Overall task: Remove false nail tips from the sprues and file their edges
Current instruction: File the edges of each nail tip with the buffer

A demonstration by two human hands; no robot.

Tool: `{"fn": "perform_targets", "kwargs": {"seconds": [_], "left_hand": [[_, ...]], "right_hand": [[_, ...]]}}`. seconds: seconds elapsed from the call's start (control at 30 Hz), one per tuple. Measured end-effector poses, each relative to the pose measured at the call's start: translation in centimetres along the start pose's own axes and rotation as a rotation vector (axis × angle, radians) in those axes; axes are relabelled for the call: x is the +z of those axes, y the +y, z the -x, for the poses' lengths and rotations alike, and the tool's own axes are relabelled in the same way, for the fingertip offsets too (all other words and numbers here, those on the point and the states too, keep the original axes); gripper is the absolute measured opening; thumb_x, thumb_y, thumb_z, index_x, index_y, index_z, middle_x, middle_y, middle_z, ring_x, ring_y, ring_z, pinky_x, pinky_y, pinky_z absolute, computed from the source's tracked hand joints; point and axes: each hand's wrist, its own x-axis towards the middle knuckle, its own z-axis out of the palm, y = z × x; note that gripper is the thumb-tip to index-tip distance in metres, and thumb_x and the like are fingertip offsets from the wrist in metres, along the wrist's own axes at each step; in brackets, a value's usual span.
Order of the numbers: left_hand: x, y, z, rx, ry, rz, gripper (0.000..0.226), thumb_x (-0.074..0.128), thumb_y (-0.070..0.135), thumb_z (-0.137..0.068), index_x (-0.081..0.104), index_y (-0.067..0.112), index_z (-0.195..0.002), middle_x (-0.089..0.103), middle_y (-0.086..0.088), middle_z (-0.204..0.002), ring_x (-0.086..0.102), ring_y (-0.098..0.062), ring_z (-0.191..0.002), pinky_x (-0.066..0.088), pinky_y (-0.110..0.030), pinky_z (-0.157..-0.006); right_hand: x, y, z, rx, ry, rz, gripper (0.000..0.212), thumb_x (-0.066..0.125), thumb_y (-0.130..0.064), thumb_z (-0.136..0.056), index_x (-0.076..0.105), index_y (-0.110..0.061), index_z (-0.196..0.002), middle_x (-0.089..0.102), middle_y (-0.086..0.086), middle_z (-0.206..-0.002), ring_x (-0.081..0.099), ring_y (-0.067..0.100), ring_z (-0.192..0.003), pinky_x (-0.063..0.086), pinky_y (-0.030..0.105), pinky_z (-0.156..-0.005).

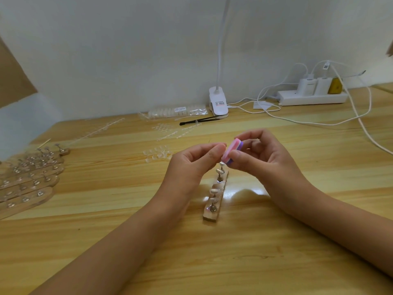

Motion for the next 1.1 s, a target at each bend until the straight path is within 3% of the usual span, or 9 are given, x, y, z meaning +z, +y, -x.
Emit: {"fn": "perform_targets", "kwargs": {"seconds": [0.13, 0.3, 0.47, 0.63, 0.83, 1.0, 1.1], "left_hand": [[-0.1, 0.0, 0.1, 0.008, -0.01, 0.006, 0.039, 0.071, 0.043, -0.078, 0.078, 0.014, -0.104, 0.077, -0.004, -0.101, 0.071, -0.018, -0.103, 0.05, -0.039, -0.102], [-0.3, 0.3, 0.0, 0.011, -0.003, -0.017, 0.031, 0.072, 0.045, -0.077, 0.08, 0.023, -0.098, 0.077, 0.0, -0.102, 0.07, -0.014, -0.105, 0.046, -0.039, -0.104], [-0.3, 0.3, 0.0, -0.006, 0.014, -0.018, 0.034, 0.075, 0.049, -0.071, 0.08, 0.027, -0.097, 0.077, 0.008, -0.095, 0.068, -0.002, -0.093, 0.047, -0.031, -0.098], [-0.3, 0.2, 0.0, 0.004, -0.014, 0.019, 0.038, 0.072, 0.044, -0.077, 0.078, 0.016, -0.104, 0.077, -0.004, -0.103, 0.071, -0.016, -0.102, 0.05, -0.035, -0.1], [-0.2, 0.3, -0.1, -0.022, -0.006, 0.032, 0.034, 0.075, 0.046, -0.069, 0.081, 0.022, -0.093, 0.076, 0.005, -0.091, 0.069, -0.006, -0.091, 0.051, -0.023, -0.089], [-0.2, 0.5, 0.0, -0.013, -0.048, 0.045, 0.041, 0.072, 0.039, -0.077, 0.076, 0.009, -0.106, 0.077, -0.007, -0.099, 0.071, -0.016, -0.097, 0.054, -0.031, -0.096], [-0.3, 0.8, 0.0, -0.031, -0.037, 0.04, 0.038, 0.074, 0.041, -0.072, 0.079, 0.017, -0.1, 0.077, -0.002, -0.1, 0.069, -0.011, -0.098, 0.052, -0.028, -0.096]], "right_hand": [[0.1, 0.0, 0.3, 0.011, -0.095, 0.038, 0.033, 0.075, -0.021, -0.078, 0.057, -0.012, -0.104, 0.074, 0.011, -0.092, 0.073, 0.026, -0.088, 0.058, 0.029, -0.077], [0.5, 0.4, 0.2, -0.027, -0.034, 0.028, 0.035, 0.077, -0.027, -0.075, 0.059, -0.017, -0.104, 0.074, 0.006, -0.092, 0.073, 0.023, -0.09, 0.058, 0.029, -0.079], [-0.7, -0.1, -0.1, 0.005, 0.147, -0.076, 0.046, 0.081, -0.033, -0.07, 0.059, -0.016, -0.107, 0.072, -0.001, -0.091, 0.071, 0.022, -0.094, 0.057, 0.029, -0.082], [0.2, 0.2, 0.1, 0.045, -0.066, -0.051, 0.034, 0.077, -0.022, -0.077, 0.059, -0.014, -0.105, 0.073, 0.006, -0.091, 0.073, 0.022, -0.089, 0.058, 0.028, -0.076], [-0.8, -0.1, -0.3, 0.064, 0.129, -0.142, 0.043, 0.075, -0.024, -0.071, 0.057, -0.012, -0.108, 0.07, 0.005, -0.093, 0.072, 0.022, -0.092, 0.056, 0.026, -0.079], [-0.1, 0.1, 0.1, 0.084, -0.114, -0.071, 0.035, 0.077, -0.022, -0.077, 0.059, -0.012, -0.105, 0.072, 0.006, -0.092, 0.072, 0.025, -0.089, 0.058, 0.029, -0.077], [-0.1, -0.1, -0.1, 0.065, 0.049, -0.191, 0.037, 0.074, -0.02, -0.074, 0.057, -0.011, -0.106, 0.071, 0.006, -0.091, 0.072, 0.023, -0.091, 0.057, 0.028, -0.079]]}}
